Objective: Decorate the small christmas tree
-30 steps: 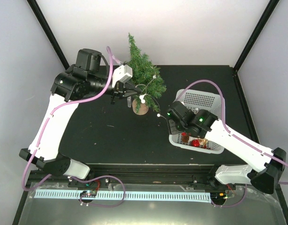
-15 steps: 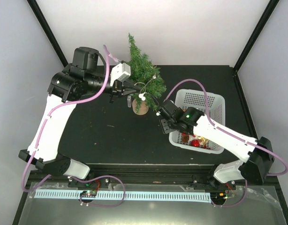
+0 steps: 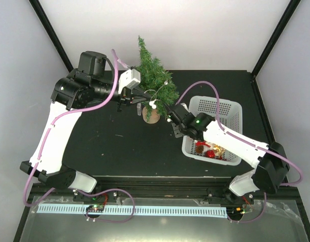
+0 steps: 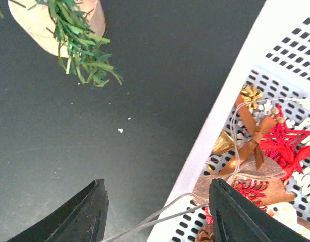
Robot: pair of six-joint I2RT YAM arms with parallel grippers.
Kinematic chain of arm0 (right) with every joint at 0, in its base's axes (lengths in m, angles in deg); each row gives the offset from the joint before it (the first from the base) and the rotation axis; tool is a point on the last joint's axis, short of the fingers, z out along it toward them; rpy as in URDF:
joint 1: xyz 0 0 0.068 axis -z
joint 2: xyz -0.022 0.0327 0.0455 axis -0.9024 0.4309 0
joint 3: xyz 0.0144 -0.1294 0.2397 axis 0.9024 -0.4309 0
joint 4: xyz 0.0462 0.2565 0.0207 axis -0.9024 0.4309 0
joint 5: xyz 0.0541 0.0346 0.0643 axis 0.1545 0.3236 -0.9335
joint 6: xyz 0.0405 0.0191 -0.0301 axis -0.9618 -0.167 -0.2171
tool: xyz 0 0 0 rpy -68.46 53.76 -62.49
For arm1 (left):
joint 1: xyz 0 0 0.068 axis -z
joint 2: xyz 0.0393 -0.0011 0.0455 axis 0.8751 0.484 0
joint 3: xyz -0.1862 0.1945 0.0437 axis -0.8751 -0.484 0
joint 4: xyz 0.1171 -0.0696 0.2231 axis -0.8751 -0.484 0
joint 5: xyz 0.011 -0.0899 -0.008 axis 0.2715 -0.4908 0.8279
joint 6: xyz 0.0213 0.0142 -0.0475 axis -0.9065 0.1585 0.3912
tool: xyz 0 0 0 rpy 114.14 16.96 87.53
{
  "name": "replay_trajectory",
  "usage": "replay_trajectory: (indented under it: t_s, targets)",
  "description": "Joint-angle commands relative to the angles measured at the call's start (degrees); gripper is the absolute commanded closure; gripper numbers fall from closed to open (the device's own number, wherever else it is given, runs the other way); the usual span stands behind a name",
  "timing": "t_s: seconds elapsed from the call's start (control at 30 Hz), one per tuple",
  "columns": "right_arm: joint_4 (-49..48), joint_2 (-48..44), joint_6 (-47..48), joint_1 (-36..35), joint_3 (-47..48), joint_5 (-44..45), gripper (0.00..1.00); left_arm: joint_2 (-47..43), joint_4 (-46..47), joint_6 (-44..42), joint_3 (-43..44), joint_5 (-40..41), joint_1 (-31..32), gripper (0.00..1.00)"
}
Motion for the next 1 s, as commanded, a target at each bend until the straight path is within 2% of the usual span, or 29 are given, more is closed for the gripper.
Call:
replay_trajectory:
  t_s: [0.0, 0.5, 0.8, 0.97]
  targets:
    - [-0.8, -2.3, -0.8, 0.4, -0.8, 5.6, 0.44, 0.0, -1.4, -0.8, 2.2, -1.5, -0.4, 0.98]
    - [-2.6, -2.9, -2.4, 3.1, -4.3, 6.3, 0.45, -0.6, -1.3, -0.3, 2.1, -2.0, -0.8, 0.99]
    - [-6.8, -3.2, -3.3, 7.3, -7.8, 1.7, 0.53, -1.4, -1.2, 0.0, 2.6, -3.0, -1.3, 0.98]
    - [-8.6, -0.9, -3.6, 9.3, -7.4, -0.7, 0.75, -1.6, -1.8, -0.7, 2.4, -3.3, -1.3, 0.98]
